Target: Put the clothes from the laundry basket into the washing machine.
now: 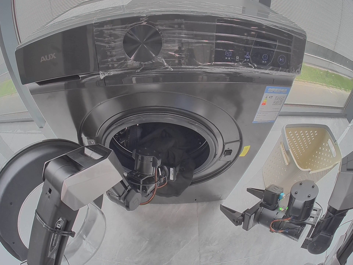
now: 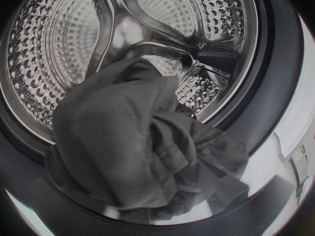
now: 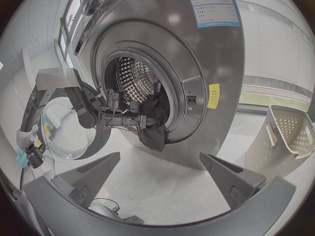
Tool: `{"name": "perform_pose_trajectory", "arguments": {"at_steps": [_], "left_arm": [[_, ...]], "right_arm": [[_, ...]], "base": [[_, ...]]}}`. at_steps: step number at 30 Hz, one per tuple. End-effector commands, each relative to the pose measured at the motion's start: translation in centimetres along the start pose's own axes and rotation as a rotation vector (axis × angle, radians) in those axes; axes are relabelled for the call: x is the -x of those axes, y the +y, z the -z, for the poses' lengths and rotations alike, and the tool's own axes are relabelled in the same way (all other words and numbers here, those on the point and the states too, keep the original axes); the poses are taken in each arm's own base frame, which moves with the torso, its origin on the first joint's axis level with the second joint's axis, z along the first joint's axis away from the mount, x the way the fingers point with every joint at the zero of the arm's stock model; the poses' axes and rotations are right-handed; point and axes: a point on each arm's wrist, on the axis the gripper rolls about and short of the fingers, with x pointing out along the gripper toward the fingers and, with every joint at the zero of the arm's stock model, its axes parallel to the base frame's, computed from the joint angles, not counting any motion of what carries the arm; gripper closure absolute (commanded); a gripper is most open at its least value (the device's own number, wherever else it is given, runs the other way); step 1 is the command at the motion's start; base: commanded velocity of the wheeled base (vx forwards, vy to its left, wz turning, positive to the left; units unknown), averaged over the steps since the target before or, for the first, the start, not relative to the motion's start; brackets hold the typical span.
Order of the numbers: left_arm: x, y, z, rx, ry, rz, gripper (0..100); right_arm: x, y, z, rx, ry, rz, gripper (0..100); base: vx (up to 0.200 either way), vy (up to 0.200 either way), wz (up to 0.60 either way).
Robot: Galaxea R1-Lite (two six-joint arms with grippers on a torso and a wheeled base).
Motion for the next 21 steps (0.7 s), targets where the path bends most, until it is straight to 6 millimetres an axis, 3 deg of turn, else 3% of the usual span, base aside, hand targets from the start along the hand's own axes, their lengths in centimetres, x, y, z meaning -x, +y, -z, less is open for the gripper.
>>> {"name": "perform_pose_trajectory", "arguments": {"at_steps": [1,7,8,10,13,21], "left_arm": [[-1.0,0.1,1.1,0.002,0.007,-0.005,100],[-1.3,0.1,-1.1,0.013,-0.081,-0.018,100],[-2.1,0.7,-4.3,0.035,-0.224,-0.065,100],[-2.6,0.8,-7.1,0.056,-0.341,-0.099,100],[-2.8,1.7,-9.5,0.072,-0.419,-0.126,100],[-2.8,2.4,-9.4,0.074,-0.418,-0.14,100]], "right_arm": [[0.0,0.0,0.0,0.0,-0.001,0.001,0],[-0.1,0.0,-0.1,0.0,-0.007,-0.001,0],[-0.1,0.1,-0.1,0.0,-0.006,-0.004,0],[-0.1,0.1,-0.1,0.001,-0.006,-0.005,0],[-0.1,0.0,-0.1,-0.001,-0.008,-0.001,0],[-0.1,0.0,-0.2,-0.002,-0.013,0.0,0]], "base": [[0.0,0.0,0.0],[0.0,0.0,0.0],[0.0,0.0,0.0],[0.0,0.0,0.0],[0.0,0.0,0.0],[0.0,0.0,0.0]]}}
